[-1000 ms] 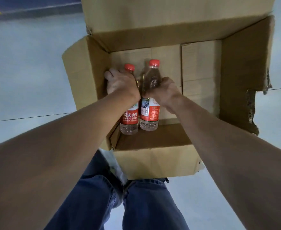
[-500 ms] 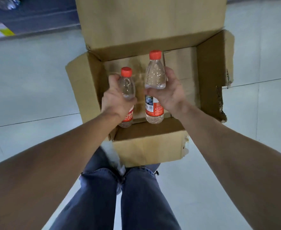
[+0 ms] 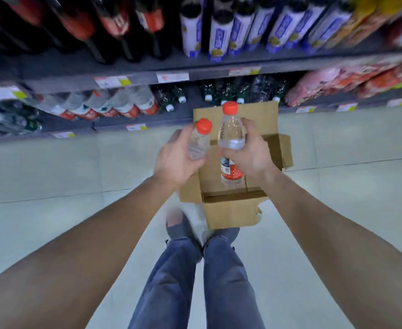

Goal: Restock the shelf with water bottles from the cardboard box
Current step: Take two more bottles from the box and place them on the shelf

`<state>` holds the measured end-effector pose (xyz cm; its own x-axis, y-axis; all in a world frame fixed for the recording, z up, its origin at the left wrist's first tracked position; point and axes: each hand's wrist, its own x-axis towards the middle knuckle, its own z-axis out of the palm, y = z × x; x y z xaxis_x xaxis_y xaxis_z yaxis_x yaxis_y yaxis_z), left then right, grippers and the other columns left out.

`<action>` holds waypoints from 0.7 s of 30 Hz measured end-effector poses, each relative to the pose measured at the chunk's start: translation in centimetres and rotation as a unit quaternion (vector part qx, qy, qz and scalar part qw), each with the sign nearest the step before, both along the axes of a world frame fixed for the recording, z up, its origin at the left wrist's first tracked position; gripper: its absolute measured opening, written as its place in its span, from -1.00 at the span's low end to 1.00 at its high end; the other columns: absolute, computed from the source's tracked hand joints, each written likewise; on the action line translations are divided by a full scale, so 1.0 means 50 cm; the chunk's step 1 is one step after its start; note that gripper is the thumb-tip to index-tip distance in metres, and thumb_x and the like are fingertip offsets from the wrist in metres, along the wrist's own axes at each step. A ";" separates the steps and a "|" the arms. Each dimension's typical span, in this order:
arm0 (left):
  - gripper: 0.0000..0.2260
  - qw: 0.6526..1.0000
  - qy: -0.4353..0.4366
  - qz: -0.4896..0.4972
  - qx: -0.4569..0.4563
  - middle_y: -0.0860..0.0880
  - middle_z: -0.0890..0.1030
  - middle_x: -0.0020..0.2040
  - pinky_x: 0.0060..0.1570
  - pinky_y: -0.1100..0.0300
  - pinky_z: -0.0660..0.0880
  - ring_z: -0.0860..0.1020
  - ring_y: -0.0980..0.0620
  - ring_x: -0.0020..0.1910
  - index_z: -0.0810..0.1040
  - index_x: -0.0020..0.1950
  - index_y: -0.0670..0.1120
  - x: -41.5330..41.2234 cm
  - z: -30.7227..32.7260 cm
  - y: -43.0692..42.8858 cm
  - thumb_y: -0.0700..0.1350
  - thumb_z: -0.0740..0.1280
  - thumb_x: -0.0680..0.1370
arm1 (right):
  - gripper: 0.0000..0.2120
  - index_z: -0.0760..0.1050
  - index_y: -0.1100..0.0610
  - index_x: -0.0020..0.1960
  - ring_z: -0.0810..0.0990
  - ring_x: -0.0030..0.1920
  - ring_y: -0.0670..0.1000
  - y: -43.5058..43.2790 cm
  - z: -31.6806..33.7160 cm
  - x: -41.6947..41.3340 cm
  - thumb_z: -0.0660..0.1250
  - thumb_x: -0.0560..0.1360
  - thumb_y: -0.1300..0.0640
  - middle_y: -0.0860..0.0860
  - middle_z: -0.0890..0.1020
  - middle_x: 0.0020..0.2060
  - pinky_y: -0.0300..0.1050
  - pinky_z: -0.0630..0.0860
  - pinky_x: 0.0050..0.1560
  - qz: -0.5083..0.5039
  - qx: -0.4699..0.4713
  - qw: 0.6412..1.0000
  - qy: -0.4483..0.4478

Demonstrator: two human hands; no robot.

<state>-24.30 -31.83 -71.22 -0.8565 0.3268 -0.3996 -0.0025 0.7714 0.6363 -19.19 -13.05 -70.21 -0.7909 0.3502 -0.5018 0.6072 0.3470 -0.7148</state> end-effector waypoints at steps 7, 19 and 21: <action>-0.23 0.992 0.109 0.038 0.053 0.03 0.66 0.26 0.14 0.05 0.53 0.60 -0.07 0.26 0.39 0.49 0.13 -0.021 0.429 -0.172 0.15 0.60 0.34 | -0.33 0.39 -0.09 0.31 0.63 0.05 -0.13 -0.190 0.395 -0.024 0.62 0.30 0.09 -0.26 0.62 -0.02 -0.36 0.51 0.01 0.013 -0.010 0.995 0.098; -0.19 0.947 0.295 0.130 -0.007 0.04 0.59 0.39 0.16 -0.03 0.57 0.56 -0.09 0.35 0.28 0.57 0.20 0.150 0.910 -0.564 0.19 0.57 0.39 | -0.27 0.37 -0.17 0.33 0.60 0.15 -0.02 -0.556 0.880 0.063 0.61 0.25 -0.04 -0.14 0.64 0.08 -0.09 0.52 0.06 0.117 0.055 0.958 0.256; -0.14 0.940 0.301 0.161 0.007 0.03 0.53 0.47 0.20 0.01 0.55 0.51 -0.07 0.42 0.25 0.60 0.18 0.185 0.971 -0.643 0.20 0.58 0.38 | -0.25 0.35 -0.16 0.39 0.58 0.17 0.00 -0.622 0.942 0.087 0.61 0.29 -0.05 -0.11 0.62 0.15 -0.12 0.49 0.04 0.140 0.055 0.952 0.267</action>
